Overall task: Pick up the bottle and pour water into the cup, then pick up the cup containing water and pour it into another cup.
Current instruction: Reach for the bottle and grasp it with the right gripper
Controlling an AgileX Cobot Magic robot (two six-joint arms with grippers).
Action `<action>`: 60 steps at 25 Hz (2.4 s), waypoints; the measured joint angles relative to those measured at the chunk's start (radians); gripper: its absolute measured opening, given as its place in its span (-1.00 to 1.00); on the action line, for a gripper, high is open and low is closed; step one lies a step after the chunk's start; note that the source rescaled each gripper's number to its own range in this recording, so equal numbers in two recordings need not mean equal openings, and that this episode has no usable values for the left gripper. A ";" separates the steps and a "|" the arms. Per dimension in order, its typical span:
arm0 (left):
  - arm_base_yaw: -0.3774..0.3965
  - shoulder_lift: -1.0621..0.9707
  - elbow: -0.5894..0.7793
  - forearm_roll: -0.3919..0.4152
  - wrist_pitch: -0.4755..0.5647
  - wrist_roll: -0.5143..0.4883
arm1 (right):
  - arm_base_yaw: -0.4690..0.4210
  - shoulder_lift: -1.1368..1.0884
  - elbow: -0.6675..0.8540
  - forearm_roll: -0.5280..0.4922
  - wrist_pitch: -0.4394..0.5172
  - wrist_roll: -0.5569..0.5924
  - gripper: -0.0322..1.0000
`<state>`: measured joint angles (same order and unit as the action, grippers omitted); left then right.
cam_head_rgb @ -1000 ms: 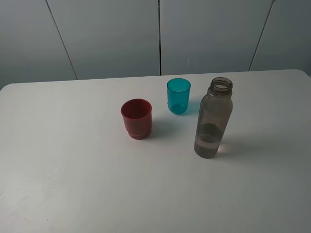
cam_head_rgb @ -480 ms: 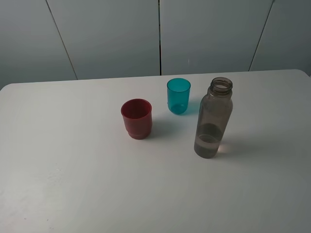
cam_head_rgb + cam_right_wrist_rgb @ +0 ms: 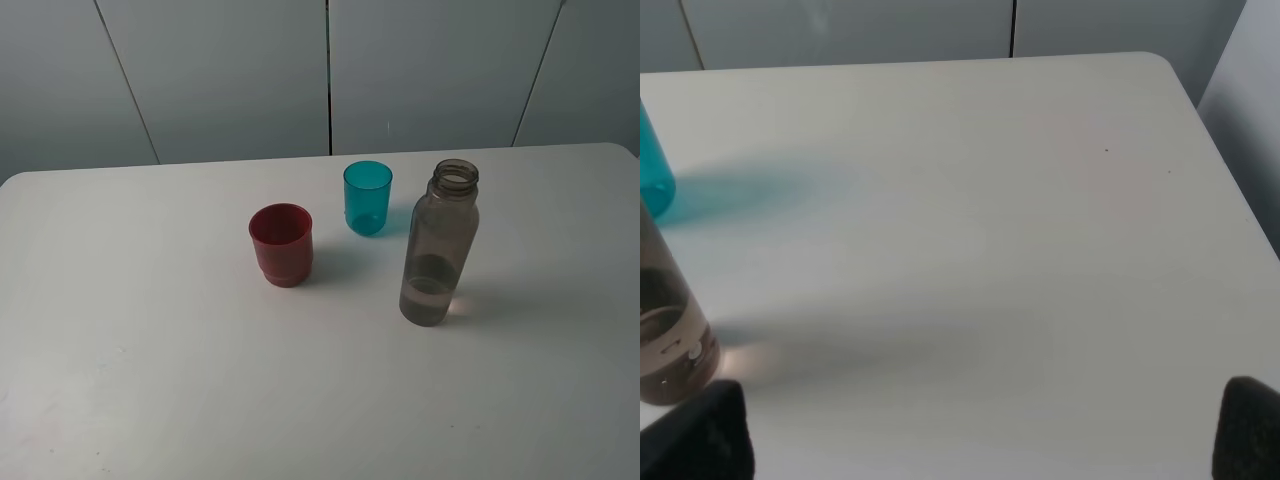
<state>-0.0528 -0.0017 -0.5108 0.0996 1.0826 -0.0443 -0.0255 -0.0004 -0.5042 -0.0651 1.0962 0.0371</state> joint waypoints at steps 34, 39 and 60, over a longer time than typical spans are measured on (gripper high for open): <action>0.000 0.000 0.000 0.000 0.000 0.000 | 0.000 0.000 0.000 0.000 0.000 0.000 0.99; 0.000 0.000 0.000 0.000 0.000 0.000 | 0.000 0.000 0.000 0.000 0.000 0.000 0.99; 0.000 0.000 0.000 0.000 0.000 0.000 | 0.000 0.000 0.000 0.000 0.000 0.000 0.99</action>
<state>-0.0528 -0.0017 -0.5108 0.0996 1.0826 -0.0443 -0.0255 -0.0004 -0.5042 -0.0651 1.0962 0.0371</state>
